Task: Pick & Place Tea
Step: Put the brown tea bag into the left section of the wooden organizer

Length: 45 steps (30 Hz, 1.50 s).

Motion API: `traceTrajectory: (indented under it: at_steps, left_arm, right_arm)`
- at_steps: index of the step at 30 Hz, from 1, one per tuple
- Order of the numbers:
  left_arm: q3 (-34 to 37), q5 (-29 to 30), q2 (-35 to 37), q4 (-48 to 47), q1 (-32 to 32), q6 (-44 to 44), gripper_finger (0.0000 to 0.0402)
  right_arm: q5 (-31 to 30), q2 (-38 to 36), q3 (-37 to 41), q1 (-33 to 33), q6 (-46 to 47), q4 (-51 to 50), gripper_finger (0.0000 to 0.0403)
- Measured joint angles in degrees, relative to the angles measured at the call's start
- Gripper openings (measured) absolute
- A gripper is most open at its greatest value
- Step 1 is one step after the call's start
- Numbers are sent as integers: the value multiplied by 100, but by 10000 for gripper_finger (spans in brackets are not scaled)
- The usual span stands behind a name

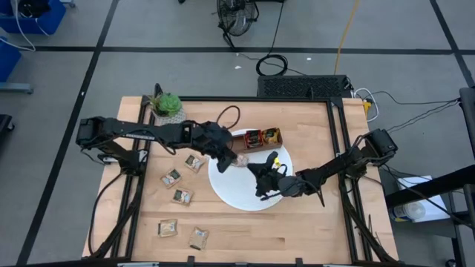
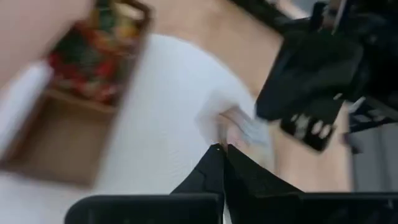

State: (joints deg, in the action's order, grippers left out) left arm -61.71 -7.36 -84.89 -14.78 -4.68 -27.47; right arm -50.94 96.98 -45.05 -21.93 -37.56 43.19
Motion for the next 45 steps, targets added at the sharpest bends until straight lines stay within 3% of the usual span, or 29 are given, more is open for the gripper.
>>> traceTrajectory:
  at_steps: [6, 11, 17, 24, 30, 35, 45]
  left_arm:
    - [0, 1006, 456, -559, -57, 911, 2]
    - [-58, 1054, 492, -706, -353, 1926, 1]
    - [-991, 975, -414, -1981, -989, 2120, 1]
    - [-2566, 927, -1931, -3195, -1010, 2824, 1]
    - [-3477, 1026, -2704, -3879, -1014, 3450, 1]
    - [-3644, 966, -2984, -4038, -1091, 3632, 0]
    - [-3639, 887, -3284, -4155, -1087, 3730, 1]
  right_arm:
    - [-123, -100, 12, -207, 1114, -805, 34]
    - [29, -464, 173, -339, 1586, -1014, 44]
    - [16, -1589, 912, -249, 1885, -955, 45]
    - [5, -2809, 1995, -162, 2061, -470, 45]
    - [4, -3381, 2881, -169, 2190, 217, 45]
    - [5, -3531, 3292, -169, 2334, 498, 45]
    - [18, -3566, 3361, -177, 2355, 403, 45]
